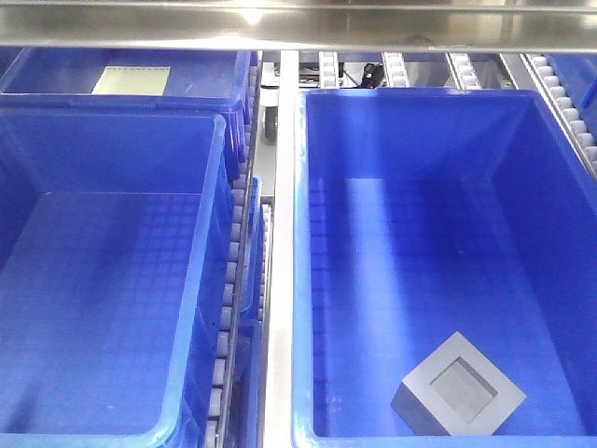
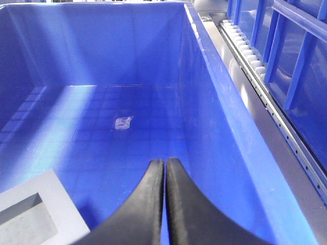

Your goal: Sort gray base to blue bin

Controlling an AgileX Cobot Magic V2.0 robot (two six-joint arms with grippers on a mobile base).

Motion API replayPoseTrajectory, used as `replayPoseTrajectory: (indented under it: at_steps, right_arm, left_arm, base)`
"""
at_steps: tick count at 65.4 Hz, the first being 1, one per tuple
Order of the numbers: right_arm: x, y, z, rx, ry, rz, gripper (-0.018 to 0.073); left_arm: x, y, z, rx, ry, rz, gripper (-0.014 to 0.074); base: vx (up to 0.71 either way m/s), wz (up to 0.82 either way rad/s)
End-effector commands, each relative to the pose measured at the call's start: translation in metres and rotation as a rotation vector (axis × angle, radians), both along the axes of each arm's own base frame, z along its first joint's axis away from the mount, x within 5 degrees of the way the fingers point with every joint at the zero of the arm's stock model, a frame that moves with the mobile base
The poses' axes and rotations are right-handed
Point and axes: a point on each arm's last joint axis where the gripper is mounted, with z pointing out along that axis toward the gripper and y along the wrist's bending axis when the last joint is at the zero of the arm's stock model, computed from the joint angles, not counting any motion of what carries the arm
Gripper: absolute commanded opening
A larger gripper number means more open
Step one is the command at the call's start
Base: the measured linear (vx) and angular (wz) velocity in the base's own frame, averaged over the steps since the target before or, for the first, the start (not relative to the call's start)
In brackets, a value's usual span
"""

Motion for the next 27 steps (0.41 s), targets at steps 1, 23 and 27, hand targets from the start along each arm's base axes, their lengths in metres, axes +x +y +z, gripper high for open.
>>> replayPoseTrajectory:
  at_steps: [1,23,27]
  right_arm:
    - [0.0007,-0.0002,0.0057,-0.018,-0.064,0.0,-0.0005]
    - [0.0007,-0.0002,0.0057,-0.018,-0.064,0.0,-0.0005]
    - [0.0007,-0.0002,0.0057,-0.018,-0.064,0.0,-0.0005]
  left_arm:
    - [-0.0019,-0.0004,0.0148,-0.012,-0.112,-0.004,-0.0006]
    - [-0.0019,-0.0004,0.0148,-0.012,-0.112,-0.004,-0.0006]
    - [-0.0019,-0.0004,0.0148,-0.012,-0.112,-0.004,-0.0006]
  base:
    - [0.0,0.0]
    - [0.0,0.0]
    - [0.0,0.0]
